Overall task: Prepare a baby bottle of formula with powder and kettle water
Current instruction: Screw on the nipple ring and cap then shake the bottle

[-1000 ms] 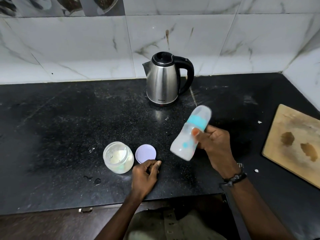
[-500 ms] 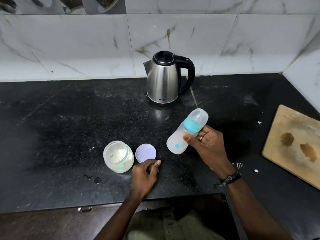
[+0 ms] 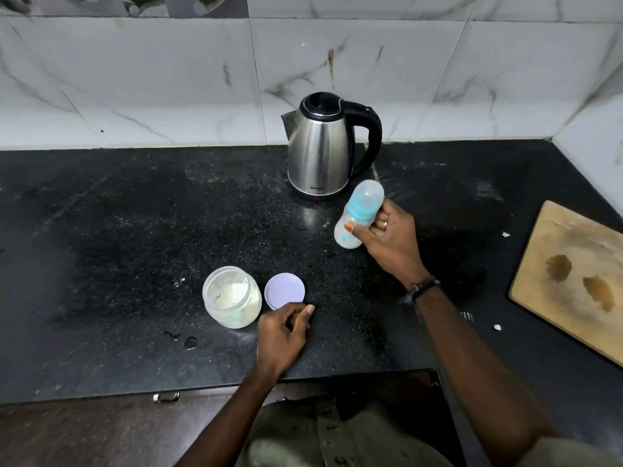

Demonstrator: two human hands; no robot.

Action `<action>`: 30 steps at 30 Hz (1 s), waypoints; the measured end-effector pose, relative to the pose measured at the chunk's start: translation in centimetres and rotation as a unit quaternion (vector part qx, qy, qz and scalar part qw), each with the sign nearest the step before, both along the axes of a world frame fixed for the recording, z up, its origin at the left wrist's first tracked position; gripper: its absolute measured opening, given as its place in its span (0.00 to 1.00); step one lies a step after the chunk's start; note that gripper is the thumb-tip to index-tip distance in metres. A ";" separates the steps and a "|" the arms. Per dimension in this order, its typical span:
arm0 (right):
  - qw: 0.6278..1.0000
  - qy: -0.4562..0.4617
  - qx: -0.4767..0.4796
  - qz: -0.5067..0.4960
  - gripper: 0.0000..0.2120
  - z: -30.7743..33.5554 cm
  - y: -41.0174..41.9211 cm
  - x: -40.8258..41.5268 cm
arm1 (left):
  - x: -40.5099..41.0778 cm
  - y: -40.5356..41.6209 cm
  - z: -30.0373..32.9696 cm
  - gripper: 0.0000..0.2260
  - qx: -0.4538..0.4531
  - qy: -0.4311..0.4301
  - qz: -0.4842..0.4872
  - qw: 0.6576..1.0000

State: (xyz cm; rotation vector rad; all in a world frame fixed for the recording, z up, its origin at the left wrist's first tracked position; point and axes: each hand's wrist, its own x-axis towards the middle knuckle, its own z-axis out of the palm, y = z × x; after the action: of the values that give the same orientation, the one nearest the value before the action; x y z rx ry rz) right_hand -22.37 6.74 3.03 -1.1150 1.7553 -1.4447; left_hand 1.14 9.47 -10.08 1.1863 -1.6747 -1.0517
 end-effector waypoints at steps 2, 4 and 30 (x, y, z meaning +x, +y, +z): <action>1.000 0.022 0.002 -0.004 0.24 -0.3 -2.0 -0.5 | 0.0 0.0 -0.1 0.10 0.001 0.002 0.000 1.000; 1.000 0.028 0.006 -0.010 0.24 -0.7 -4.0 -0.9 | -0.1 0.0 -0.2 0.10 0.002 0.003 0.000 1.000; 0.990 0.118 0.067 -0.025 0.30 -8.3 -11.4 -2.6 | -0.2 -0.2 -0.8 0.10 -0.006 -0.024 0.008 1.000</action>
State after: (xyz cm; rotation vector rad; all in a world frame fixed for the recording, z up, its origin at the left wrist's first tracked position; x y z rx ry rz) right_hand -24.97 -4.63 -5.25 -1.2184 2.0244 -1.2439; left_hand 0.94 9.31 -10.85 1.2246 -1.7022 -1.0098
